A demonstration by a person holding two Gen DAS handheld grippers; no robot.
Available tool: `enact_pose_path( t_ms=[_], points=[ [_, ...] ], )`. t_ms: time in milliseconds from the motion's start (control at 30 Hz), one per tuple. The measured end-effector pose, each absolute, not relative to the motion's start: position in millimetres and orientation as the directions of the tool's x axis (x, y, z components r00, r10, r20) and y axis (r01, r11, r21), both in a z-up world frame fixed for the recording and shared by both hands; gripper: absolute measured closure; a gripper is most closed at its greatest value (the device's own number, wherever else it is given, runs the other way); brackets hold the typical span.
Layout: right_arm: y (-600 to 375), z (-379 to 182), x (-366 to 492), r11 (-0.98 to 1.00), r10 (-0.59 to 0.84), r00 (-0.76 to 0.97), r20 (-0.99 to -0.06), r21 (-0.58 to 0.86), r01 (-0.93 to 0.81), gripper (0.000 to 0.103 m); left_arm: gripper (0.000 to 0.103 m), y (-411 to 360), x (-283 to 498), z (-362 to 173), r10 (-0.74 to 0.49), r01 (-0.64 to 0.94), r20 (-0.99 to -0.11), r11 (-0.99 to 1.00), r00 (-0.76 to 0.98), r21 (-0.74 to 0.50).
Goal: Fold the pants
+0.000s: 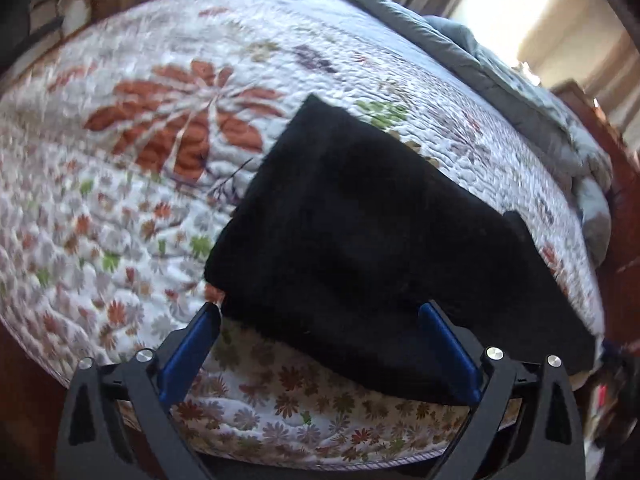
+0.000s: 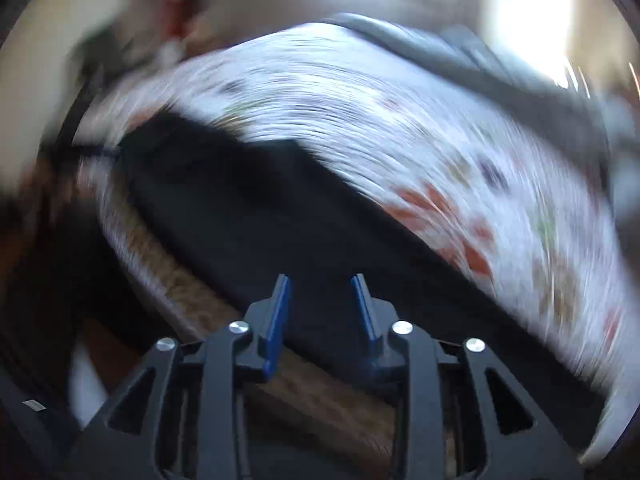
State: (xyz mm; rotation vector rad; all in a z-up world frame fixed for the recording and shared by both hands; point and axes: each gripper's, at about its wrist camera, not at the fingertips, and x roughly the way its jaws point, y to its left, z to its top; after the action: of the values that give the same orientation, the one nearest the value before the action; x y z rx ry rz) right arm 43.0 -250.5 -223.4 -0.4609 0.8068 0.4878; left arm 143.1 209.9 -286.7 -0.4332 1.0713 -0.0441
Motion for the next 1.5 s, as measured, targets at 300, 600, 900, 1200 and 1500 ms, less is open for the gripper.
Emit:
enact_pose_path(
  t_ms=[300, 600, 900, 1200, 1500],
  points=[
    [-61, -301, -15, 0.346, 0.194, 0.757, -0.624, -0.679, -0.648, 0.081, 0.004, 219, 124, -275, -0.21, -0.194, -0.783, 0.901, 0.586, -0.387],
    [-40, -335, 22, 0.3, 0.102, 0.742, -0.663, -0.691, -0.658, 0.082, 0.004, 223, 139, -285, -0.275, -0.19, -0.797, 0.882, 0.537, -0.432],
    [-43, -328, 10, 0.26, 0.13, 0.721, -0.68, -0.678, -0.687, 0.098, 0.004, 228, 140, -290, -0.301, -0.198, -0.793, 0.865, 0.53, -0.461],
    [-52, -313, 24, 0.369, 0.168, 0.659, -0.733, -0.573, -0.731, 0.071, 0.01, 236, 127, -277, -0.223, -0.25, -0.777, 0.864, 0.589, -0.438],
    [-244, -268, 102, 0.955, 0.195, 0.453, -0.87, 0.062, -0.291, 0.069, 0.009, 186, 152, -225, -0.218, -0.039, -0.692, 0.941, 0.689, -0.335]
  ],
)
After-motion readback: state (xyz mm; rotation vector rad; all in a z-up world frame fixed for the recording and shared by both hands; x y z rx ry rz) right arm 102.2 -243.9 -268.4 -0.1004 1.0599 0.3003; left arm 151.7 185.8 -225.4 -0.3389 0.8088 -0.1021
